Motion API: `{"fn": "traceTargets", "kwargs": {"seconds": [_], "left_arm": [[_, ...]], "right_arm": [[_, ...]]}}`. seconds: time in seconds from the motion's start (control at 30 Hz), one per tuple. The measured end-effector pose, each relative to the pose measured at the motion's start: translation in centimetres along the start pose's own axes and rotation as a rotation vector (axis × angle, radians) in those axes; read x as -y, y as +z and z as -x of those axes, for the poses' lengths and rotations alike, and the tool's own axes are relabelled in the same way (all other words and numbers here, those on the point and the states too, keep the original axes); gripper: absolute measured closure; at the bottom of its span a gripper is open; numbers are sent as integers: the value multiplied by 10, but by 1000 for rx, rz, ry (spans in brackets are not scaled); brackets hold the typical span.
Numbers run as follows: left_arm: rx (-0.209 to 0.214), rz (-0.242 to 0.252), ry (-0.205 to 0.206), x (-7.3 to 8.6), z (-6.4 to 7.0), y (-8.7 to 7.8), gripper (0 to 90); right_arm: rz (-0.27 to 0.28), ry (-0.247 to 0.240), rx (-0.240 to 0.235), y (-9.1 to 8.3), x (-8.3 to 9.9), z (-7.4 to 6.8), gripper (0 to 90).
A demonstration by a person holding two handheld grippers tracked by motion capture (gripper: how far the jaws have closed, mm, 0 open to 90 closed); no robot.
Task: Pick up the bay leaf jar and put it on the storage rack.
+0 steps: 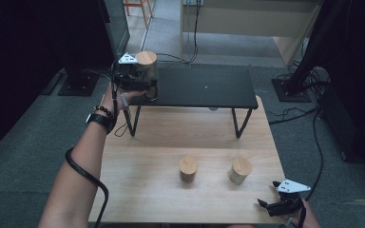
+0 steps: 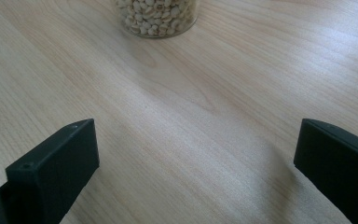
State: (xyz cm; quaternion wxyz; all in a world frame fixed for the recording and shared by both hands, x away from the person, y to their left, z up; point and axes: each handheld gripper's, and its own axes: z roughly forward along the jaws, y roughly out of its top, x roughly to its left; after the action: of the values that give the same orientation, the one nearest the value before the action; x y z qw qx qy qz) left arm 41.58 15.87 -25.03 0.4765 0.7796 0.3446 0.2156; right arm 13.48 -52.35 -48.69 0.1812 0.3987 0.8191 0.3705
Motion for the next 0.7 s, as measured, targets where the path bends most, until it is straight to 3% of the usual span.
{"fn": "traceTargets", "kwargs": {"seconds": [0.13,0.27,0.37,0.47,0.7], "left_arm": [[-2,4,1,2,0,-1,249],[5,30,-24,5,-2,-4,213],[9,22,-15,5,-2,-5,196],[17,17,-15,6,-3,-6,127],[20,36,-27,11,-5,-11,116]], "right_arm": [[1,0,0,0,0,0,0],[0,-2,-1,0,0,0,0],[2,1,-1,0,0,0,0],[0,-1,-1,0,0,0,0],[0,-1,1,0,0,0,0]]}}
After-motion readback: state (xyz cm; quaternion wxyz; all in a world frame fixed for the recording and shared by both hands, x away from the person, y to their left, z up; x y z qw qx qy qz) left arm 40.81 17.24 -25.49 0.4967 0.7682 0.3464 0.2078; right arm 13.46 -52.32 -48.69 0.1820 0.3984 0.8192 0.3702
